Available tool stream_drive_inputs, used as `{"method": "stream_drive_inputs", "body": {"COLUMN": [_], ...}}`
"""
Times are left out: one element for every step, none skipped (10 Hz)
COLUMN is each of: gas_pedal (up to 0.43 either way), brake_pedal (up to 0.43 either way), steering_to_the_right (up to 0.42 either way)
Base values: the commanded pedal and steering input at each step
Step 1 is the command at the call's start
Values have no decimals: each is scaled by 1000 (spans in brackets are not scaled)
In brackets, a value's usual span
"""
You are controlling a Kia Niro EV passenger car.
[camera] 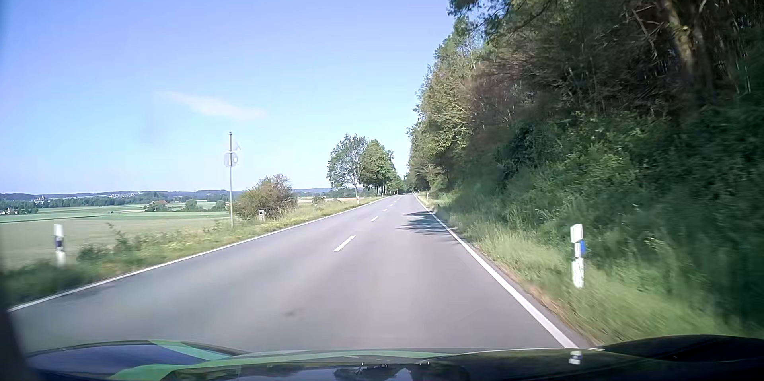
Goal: Follow the waypoints while adhering to traffic rules and regulations
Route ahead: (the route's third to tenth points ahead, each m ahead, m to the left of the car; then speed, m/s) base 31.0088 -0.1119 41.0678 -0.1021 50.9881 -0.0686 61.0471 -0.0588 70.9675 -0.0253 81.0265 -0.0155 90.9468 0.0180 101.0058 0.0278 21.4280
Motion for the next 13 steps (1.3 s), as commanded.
{"method": "stream_drive_inputs", "body": {"gas_pedal": [240, 240, 240, 240, 240, 240, 228, 228, 220, 189, 189, 189, 189], "brake_pedal": [0, 0, 0, 0, 0, 0, 0, 0, 0, 0, 0, 0, 0], "steering_to_the_right": [-3, -3, -3, -3, -3, -3, -3, -2, -2, -2, -2, -2, -2]}}
